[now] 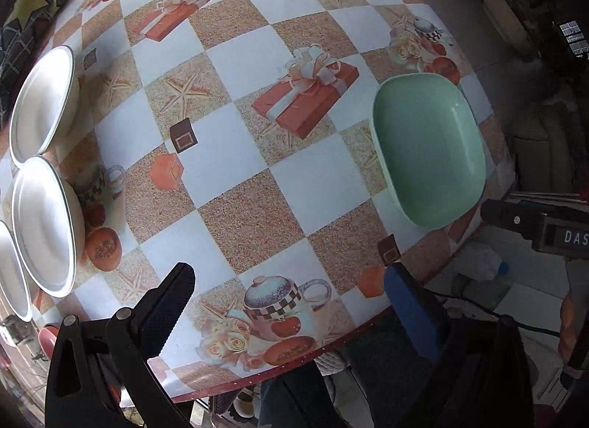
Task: Organize plates and bowls
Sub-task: 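Move the right tool to the mint green plate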
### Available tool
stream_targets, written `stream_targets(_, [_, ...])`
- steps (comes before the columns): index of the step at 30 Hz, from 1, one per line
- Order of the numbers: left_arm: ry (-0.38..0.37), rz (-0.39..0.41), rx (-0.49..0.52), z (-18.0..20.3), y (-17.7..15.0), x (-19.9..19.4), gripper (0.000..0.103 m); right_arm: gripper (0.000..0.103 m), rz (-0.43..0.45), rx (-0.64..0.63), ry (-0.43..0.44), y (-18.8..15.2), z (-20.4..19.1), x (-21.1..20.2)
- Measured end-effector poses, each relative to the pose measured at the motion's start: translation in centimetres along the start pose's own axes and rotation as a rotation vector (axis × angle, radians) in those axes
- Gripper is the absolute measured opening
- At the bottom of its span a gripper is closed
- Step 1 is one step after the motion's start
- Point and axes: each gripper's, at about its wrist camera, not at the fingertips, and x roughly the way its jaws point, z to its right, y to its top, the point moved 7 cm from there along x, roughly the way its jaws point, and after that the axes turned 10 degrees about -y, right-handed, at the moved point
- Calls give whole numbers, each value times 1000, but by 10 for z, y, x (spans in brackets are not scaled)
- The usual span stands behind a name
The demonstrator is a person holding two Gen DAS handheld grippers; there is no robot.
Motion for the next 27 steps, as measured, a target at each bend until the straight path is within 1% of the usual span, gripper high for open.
stream_targets(6, [-6, 19, -69, 21, 32, 16, 103, 102, 33, -28, -70, 32, 18, 7])
stream_targets(12, [72, 50, -76, 38, 59, 45, 103, 102, 50, -79, -134, 63, 17, 19])
stream_targets(17, [125, 86, -103, 37, 71, 60, 103, 102, 75, -159, -169, 77, 2, 34])
stream_targets(21, [140, 102, -147, 34, 78, 77, 102, 102, 93, -212, -177, 83, -10, 42])
stream_targets(24, [127, 112, -202, 24, 80, 85, 103, 102, 110, -216, -129, 88, -11, 43])
stream_targets(25, [111, 132, -217, 24, 81, 86, 103, 102, 112, -223, -117, 88, -11, 43])
stream_targets(27, [116, 166, -227, 23, 83, 85, 103, 102, 133, -252, -118, 89, -13, 43])
